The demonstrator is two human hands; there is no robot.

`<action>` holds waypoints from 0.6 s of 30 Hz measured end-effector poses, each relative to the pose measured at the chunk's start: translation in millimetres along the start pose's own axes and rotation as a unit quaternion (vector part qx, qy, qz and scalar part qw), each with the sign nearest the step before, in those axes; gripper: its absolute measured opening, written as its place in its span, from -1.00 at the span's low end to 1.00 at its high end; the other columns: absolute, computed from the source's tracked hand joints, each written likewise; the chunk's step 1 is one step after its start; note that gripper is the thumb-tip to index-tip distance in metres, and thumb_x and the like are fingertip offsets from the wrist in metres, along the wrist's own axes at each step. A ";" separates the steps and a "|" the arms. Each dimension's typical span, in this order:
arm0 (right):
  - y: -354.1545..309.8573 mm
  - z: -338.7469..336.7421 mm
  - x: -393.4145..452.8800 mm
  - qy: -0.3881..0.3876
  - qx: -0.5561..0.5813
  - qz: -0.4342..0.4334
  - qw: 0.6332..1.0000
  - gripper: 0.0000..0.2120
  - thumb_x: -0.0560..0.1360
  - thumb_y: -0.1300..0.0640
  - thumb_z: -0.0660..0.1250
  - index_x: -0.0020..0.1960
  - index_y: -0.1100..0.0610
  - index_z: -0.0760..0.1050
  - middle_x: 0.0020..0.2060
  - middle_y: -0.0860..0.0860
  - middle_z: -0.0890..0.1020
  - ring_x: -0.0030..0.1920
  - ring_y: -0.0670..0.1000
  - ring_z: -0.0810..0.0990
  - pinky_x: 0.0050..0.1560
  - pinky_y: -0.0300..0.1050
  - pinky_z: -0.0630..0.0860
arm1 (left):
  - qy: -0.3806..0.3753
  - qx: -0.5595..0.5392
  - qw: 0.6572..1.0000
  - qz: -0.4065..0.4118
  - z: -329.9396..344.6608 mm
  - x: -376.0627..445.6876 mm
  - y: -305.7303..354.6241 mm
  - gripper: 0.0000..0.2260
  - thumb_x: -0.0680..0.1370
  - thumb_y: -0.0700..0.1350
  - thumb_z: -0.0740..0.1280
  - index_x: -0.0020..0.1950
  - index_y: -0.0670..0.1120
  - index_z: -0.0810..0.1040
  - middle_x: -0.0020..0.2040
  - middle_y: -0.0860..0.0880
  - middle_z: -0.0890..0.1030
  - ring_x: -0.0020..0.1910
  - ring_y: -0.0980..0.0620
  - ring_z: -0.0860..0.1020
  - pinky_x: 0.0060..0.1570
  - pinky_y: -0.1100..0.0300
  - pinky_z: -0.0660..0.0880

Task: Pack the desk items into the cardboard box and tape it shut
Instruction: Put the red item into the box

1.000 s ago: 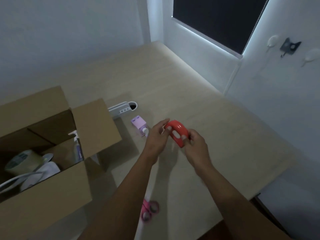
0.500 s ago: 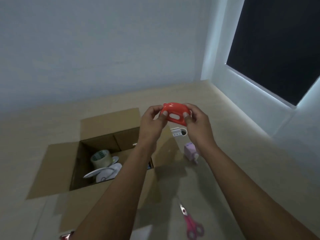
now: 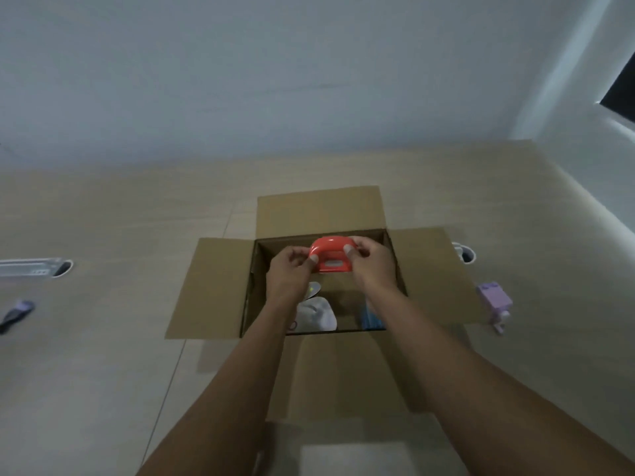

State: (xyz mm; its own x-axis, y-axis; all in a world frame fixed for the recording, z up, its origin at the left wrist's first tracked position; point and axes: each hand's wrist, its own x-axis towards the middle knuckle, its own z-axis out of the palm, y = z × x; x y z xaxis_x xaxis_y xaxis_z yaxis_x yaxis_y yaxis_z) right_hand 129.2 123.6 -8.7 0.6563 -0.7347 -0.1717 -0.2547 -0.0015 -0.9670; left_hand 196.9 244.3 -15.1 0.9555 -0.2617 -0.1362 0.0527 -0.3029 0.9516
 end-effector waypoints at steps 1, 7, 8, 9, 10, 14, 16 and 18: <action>8.5 6.7 5.2 0.003 -0.004 0.021 1.000 -0.74 0.59 0.10 0.33 0.27 0.05 0.59 0.16 0.01 0.65 0.16 0.06 0.59 0.25 0.03 0.52 | -0.002 0.029 1.000 -0.003 1.9 5.7 -8.8 -0.93 0.55 -0.13 0.43 0.02 -0.07 0.62 -0.18 0.12 0.65 -0.16 0.18 0.61 -0.18 0.29 0.48; 56.3 28.4 36.8 0.007 -0.038 0.096 0.995 -0.73 0.63 0.15 0.28 0.32 0.07 0.55 0.23 0.06 0.59 0.23 0.10 0.54 0.25 0.04 0.51 | -0.029 0.112 0.992 -0.059 27.4 39.2 -56.1 -0.85 0.55 -0.11 0.42 0.11 -0.02 0.61 -0.05 0.05 0.65 0.00 0.04 0.62 0.04 0.01 0.62; 61.4 30.0 40.8 0.005 -0.042 0.103 0.994 -0.73 0.63 0.15 0.28 0.31 0.07 0.55 0.24 0.08 0.60 0.23 0.11 0.54 0.26 0.06 0.52 | -0.036 0.121 0.990 -0.063 31.0 43.0 -59.0 -0.82 0.56 -0.11 0.40 0.16 -0.02 0.60 0.02 0.01 0.66 0.05 0.01 0.62 0.09 -0.03 0.61; 66.5 31.6 45.2 0.002 -0.047 0.111 0.993 -0.73 0.63 0.16 0.27 0.31 0.07 0.55 0.25 0.09 0.59 0.23 0.12 0.54 0.27 0.07 0.52 | -0.044 0.130 0.989 -0.063 35.1 47.2 -61.0 -0.78 0.57 -0.12 0.37 0.22 -0.01 0.59 0.09 -0.01 0.66 0.08 -0.01 0.61 0.12 -0.05 0.60; 70.9 32.4 49.1 -0.002 -0.052 0.117 0.992 -0.73 0.64 0.15 0.26 0.31 0.06 0.55 0.25 0.09 0.59 0.24 0.13 0.54 0.28 0.08 0.51 | -0.056 0.137 0.987 -0.062 38.8 51.6 -61.4 -0.75 0.59 -0.13 0.34 0.26 -0.01 0.59 0.13 -0.02 0.64 0.10 -0.02 0.59 0.14 -0.05 0.59; 79.8 36.0 58.4 -0.030 -0.068 0.143 0.987 -0.73 0.65 0.16 0.22 0.31 0.01 0.52 0.25 0.08 0.56 0.26 0.13 0.52 0.28 0.07 0.50 | -0.101 0.141 0.981 -0.086 46.1 62.8 -60.0 -0.71 0.63 -0.15 0.24 0.33 -0.12 0.57 0.13 -0.11 0.61 0.12 -0.06 0.54 0.21 -0.03 0.53; 80.3 39.9 61.4 -0.044 -0.075 0.147 0.985 -0.69 0.66 0.15 0.18 0.37 0.02 0.48 0.27 0.10 0.55 0.26 0.13 0.51 0.26 0.04 0.50 | -0.116 0.131 0.977 -0.118 48.2 66.1 -59.7 -0.70 0.64 -0.16 0.19 0.32 -0.15 0.55 0.14 -0.16 0.60 0.14 -0.13 0.54 0.21 -0.01 0.50; 81.9 44.3 64.8 -0.058 -0.087 0.149 0.983 -0.65 0.66 0.12 0.14 0.42 0.05 0.45 0.30 0.13 0.53 0.26 0.14 0.51 0.23 0.03 0.50 | -0.129 0.126 0.973 -0.148 50.7 68.8 -59.4 -0.71 0.61 -0.19 0.17 0.26 -0.20 0.56 0.12 -0.21 0.61 0.08 -0.15 0.55 0.08 0.05 0.49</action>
State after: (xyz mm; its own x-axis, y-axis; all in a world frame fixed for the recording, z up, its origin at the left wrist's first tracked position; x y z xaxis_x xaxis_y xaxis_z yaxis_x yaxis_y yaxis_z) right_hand 182.4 106.0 -107.4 0.6083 -0.6374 -0.4729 -0.5592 0.0787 -0.8253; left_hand 244.8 197.8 -95.0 0.8032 -0.3407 -0.4887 0.2099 -0.6058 0.7674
